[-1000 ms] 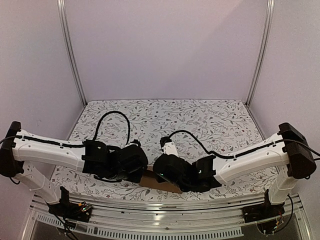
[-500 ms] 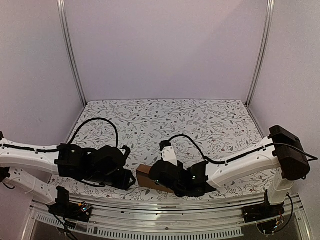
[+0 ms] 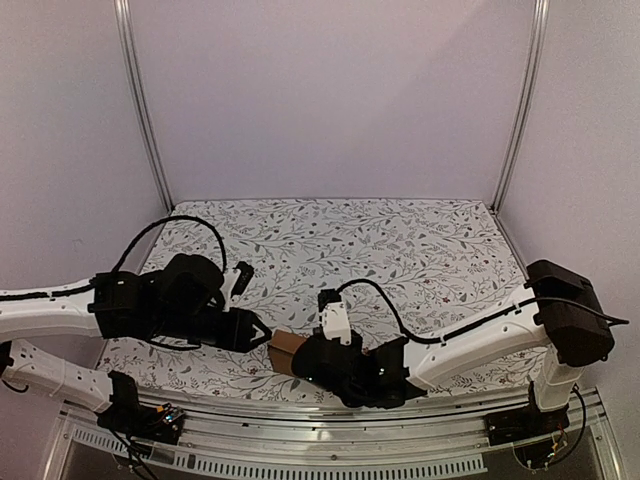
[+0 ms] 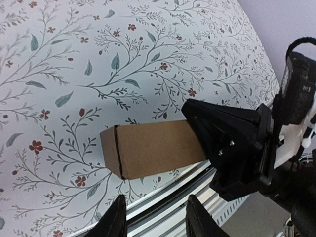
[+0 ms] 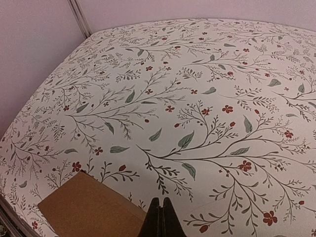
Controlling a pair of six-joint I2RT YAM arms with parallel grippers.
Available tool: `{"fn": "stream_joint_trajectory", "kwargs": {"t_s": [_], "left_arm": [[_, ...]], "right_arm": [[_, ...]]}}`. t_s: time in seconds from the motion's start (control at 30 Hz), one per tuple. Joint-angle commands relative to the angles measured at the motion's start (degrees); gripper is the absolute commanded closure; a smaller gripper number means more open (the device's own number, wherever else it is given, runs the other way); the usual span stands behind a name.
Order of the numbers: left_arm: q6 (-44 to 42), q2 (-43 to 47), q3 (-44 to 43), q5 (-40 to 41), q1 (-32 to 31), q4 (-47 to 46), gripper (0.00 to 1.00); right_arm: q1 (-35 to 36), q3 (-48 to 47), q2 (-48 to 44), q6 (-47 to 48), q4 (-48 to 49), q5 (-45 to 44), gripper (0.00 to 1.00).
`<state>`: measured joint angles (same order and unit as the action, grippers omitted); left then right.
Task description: Fold the paper box
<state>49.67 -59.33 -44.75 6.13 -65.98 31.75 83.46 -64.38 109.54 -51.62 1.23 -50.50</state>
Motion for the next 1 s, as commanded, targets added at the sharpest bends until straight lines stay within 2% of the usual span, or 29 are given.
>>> {"fn": "stream_joint_trajectory", "kwargs": {"t_s": [0.0, 0.27, 0.73, 0.97], "left_arm": [[-5.0, -4.8, -0.6, -8.6, 5.8, -6.6, 0.64], [-7.2, -14.4, -1.3, -13.0, 8.6, -10.0, 0.80], [-4.9, -19.3, 6.9, -11.1, 8.8, -11.6, 0.90], [-4.0, -20.2, 8.4, -10.8, 8.7, -13.0, 0.93]], "right_arm": [[1.4, 4.5, 4.8, -3.0, -7.0, 5.3, 1.00], [1.3, 4.6, 4.0, -1.4, -7.0, 4.3, 1.00], [1.0, 4.5, 2.4, 0.3, -7.0, 4.5, 1.00], [-0.5, 4.7, -4.4, 3.5, -7.4, 7.3, 1.00]]}}
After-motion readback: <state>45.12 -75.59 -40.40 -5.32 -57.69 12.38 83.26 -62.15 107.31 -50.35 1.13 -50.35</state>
